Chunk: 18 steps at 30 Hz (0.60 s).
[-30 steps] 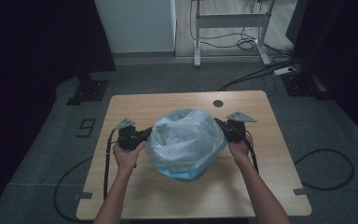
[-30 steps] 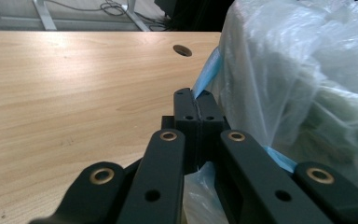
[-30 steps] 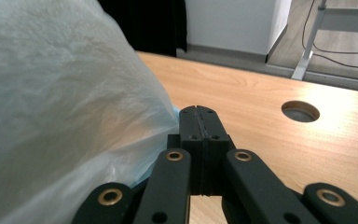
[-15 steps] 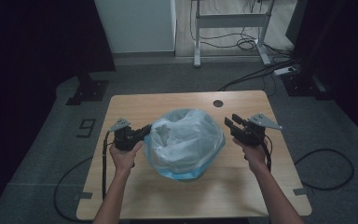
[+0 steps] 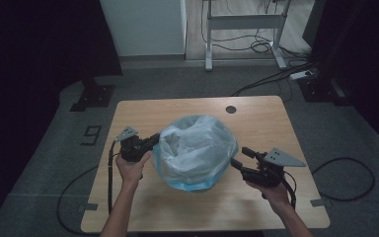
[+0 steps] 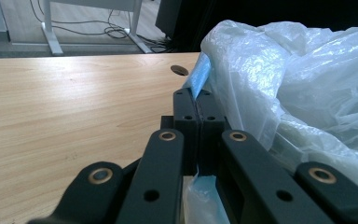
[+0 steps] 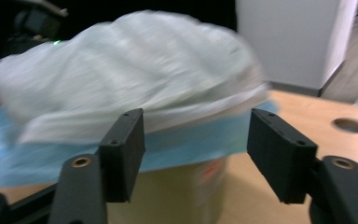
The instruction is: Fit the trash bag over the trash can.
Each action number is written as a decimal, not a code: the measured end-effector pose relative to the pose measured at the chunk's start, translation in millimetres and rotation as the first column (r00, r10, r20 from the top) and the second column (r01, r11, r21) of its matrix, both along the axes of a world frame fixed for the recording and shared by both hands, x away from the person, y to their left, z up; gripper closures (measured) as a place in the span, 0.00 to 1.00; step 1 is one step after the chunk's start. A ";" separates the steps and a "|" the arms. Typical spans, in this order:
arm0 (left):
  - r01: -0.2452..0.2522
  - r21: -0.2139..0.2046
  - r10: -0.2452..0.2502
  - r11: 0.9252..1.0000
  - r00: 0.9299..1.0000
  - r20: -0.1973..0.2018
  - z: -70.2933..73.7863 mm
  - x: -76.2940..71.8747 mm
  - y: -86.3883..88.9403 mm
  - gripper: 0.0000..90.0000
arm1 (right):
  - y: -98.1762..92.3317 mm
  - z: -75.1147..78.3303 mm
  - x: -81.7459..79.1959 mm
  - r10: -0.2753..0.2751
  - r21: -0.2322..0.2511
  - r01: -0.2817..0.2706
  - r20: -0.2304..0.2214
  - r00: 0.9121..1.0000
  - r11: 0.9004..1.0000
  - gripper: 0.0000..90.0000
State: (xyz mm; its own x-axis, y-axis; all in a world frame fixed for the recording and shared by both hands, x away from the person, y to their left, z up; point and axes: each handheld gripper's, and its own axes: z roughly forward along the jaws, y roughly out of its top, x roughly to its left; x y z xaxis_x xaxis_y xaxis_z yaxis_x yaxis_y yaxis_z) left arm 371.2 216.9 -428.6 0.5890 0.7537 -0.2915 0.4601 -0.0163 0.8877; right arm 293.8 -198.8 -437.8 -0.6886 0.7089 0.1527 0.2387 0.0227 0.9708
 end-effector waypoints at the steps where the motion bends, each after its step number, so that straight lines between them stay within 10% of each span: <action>1: -0.001 -0.001 0.001 1.000 1.000 0.000 -0.4 -0.4 0.1 0.99 | 3.9 -1.3 -5.6 0.012 -0.002 -0.012 -0.004 1.000 1.000 0.38; 8: -0.008 0.000 0.008 1.000 1.000 0.005 -2.6 -3.6 0.2 0.99 | 35.0 -7.0 -39.2 0.037 -0.048 -0.037 0.000 0.999 0.998 0.30; 18: -0.005 -0.012 0.005 1.000 1.000 0.018 -2.7 -9.8 1.0 0.99 | 66.5 -4.5 -54.6 -0.089 -0.105 0.091 0.026 0.996 0.990 0.30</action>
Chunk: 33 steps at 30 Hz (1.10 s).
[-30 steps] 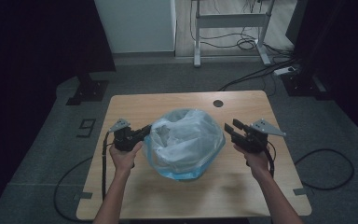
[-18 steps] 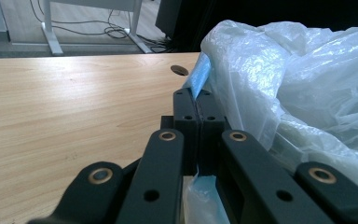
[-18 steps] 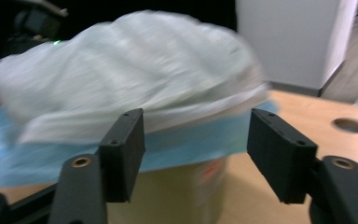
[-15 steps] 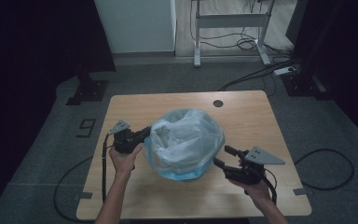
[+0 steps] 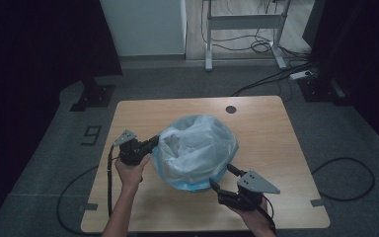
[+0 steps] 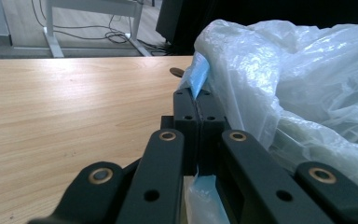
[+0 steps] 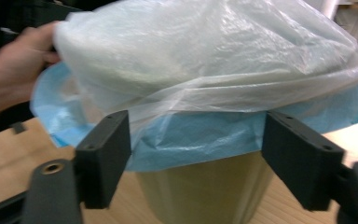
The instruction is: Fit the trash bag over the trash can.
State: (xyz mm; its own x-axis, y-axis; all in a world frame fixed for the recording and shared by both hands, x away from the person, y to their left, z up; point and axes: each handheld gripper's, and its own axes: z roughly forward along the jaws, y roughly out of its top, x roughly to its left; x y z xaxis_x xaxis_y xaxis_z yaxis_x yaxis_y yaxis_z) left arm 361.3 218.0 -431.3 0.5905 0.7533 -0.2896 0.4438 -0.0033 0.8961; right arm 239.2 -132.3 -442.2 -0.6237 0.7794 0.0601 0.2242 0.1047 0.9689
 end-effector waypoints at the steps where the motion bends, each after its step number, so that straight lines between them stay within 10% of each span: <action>1: 0.001 -0.001 -0.001 1.000 1.000 0.001 -0.2 -0.7 -0.1 0.99 | 0.5 -0.9 0.8 -0.008 -0.001 0.008 -0.002 1.000 1.000 0.38; 5: 0.002 -0.007 -0.002 1.000 1.000 0.005 -0.1 -2.2 1.0 0.99 | -2.5 -5.6 4.2 -0.028 -0.024 0.029 0.001 1.000 0.999 0.79; 9: -0.007 0.000 0.007 1.000 1.000 0.002 -1.2 -2.5 1.7 0.99 | -8.2 -10.3 7.2 -0.010 -0.022 0.010 0.001 1.000 1.000 0.98; 22: 0.008 0.099 -0.002 0.995 0.998 -0.062 -11.2 -6.3 -0.5 0.99 | -26.0 -66.7 34.8 0.026 -0.071 -0.037 -0.153 0.988 0.997 0.99; 33: 0.030 0.108 -0.019 0.994 0.995 -0.101 -22.4 -6.9 -2.8 0.99 | -33.4 -75.1 39.7 0.078 -0.042 -0.084 -0.140 0.987 0.996 0.88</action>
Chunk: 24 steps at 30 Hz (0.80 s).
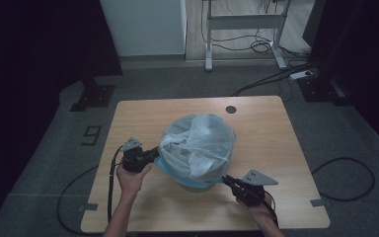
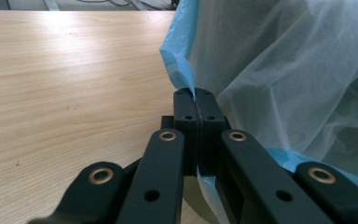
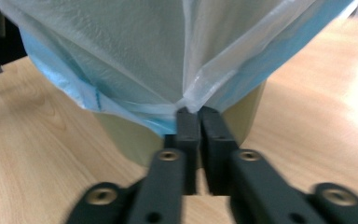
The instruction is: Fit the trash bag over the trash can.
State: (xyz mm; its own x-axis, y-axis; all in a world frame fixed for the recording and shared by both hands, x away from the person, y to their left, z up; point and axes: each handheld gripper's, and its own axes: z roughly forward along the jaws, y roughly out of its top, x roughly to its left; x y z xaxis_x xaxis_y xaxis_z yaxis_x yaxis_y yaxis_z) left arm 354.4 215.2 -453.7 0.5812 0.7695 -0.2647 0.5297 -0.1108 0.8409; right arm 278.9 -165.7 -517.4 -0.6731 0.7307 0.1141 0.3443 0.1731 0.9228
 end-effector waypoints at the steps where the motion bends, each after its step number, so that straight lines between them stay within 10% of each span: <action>1: 0.002 -0.005 -0.002 1.000 1.000 0.001 0.3 0.0 -0.2 0.99 | -2.3 3.7 -2.5 -0.012 0.011 0.011 0.029 1.000 1.000 0.78; 4: -0.001 -0.008 0.001 1.000 1.000 0.005 0.5 -0.1 0.4 0.99 | -11.5 24.5 -6.8 -0.047 0.065 0.039 0.119 0.992 0.997 0.56; 15: -0.006 -0.023 0.006 1.000 1.000 0.012 2.1 -0.7 3.2 0.98 | -27.7 62.9 5.8 0.000 0.139 -0.026 0.186 0.983 0.990 0.44; 24: 0.000 -0.029 0.000 1.000 1.000 0.020 2.6 -2.1 1.6 0.98 | -23.1 68.0 12.8 0.071 0.102 -0.091 0.183 0.981 0.991 0.68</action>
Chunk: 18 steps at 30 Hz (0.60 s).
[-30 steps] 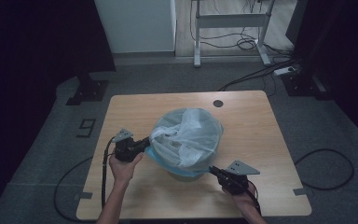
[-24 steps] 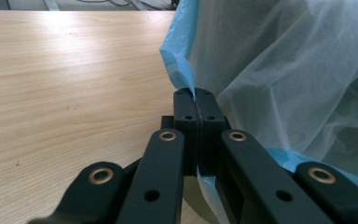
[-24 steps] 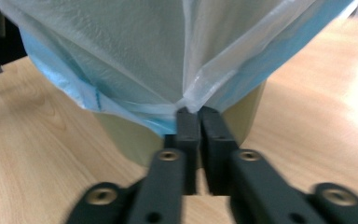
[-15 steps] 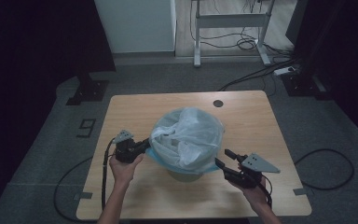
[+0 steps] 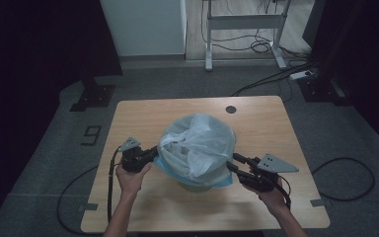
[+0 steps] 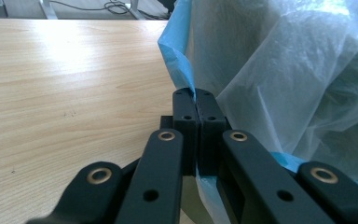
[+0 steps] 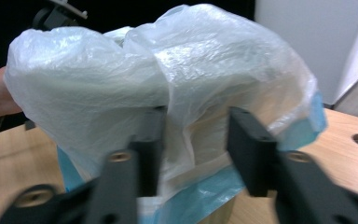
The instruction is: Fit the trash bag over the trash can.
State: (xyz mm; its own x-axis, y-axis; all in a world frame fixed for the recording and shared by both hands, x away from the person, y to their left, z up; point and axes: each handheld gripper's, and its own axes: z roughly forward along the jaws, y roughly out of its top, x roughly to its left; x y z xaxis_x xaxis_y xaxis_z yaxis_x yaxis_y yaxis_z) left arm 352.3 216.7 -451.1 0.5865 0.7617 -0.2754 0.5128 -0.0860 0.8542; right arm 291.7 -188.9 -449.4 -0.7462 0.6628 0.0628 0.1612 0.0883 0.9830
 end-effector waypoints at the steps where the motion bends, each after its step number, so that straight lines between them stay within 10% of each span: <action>1: 0.001 0.003 -0.001 1.000 1.000 0.001 0.0 -0.2 -0.2 0.98 | 0.9 -0.3 0.9 0.001 -0.004 -0.001 0.001 1.000 1.000 0.76; 4: -0.001 0.011 0.001 1.000 1.000 -0.001 -0.4 0.2 0.2 0.99 | 3.1 0.2 2.1 -0.008 -0.011 0.009 0.016 1.000 1.000 0.98; 18: 0.019 0.062 -0.014 0.998 0.997 -0.081 -15.1 1.3 -5.1 0.99 | 14.0 -52.6 27.1 -0.084 -0.061 0.074 -0.176 0.981 0.995 0.99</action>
